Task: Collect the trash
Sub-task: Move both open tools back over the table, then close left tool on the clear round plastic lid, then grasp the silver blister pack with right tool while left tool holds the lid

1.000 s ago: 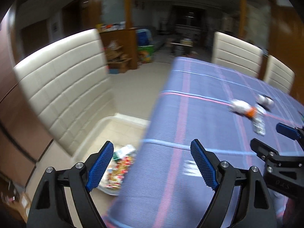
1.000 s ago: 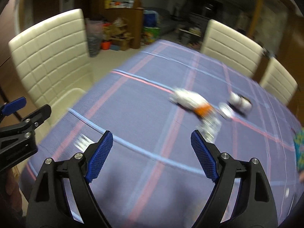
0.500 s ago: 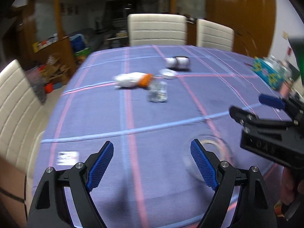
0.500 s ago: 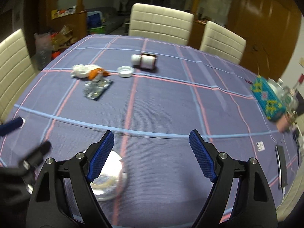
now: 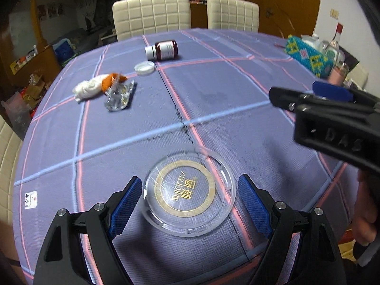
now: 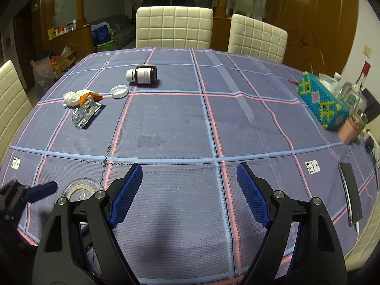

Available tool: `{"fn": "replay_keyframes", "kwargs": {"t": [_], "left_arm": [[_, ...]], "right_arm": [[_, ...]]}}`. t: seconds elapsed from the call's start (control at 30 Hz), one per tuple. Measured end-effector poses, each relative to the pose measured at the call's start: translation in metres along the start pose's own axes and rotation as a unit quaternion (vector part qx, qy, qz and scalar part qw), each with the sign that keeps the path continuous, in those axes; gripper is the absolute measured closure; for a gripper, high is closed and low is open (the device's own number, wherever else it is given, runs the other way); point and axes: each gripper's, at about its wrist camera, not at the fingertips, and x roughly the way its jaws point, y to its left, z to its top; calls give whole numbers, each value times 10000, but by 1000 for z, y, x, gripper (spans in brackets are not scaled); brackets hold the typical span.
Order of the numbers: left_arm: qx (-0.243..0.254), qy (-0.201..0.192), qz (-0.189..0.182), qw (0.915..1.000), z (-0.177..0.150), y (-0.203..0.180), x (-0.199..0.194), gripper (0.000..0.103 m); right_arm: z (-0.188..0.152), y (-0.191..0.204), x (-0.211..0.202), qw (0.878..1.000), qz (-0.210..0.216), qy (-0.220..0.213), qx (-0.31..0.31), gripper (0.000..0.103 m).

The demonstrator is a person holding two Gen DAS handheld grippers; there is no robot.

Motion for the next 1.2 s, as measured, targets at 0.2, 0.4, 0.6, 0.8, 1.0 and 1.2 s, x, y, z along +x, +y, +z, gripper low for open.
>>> {"fn": "replay_keyframes", "kwargs": {"t": [0.2,0.4,0.6,0.8,1.0,1.2], "left_arm": [[45,170,167,9997,-2,-3,8,20],[29,164,320,9993,-1,0,9,21],[-127,94,450,9989,1,12,6,44],[-309,13,577,9979,5,29,5,65],[-522,-51,630,9966,5,51,5,97],[-808,-287,618,9944,2,75,-4,97]], "right_arm": [[-2,3,4,9998,172,40,-34,22],[-2,11,5,9995,292,56,-98,22],[-2,22,7,9990,387,98,-188,22],[1,39,9,9980,502,94,-371,23],[6,57,14,9968,585,115,-536,23],[11,74,20,9956,639,155,-660,23]]}}
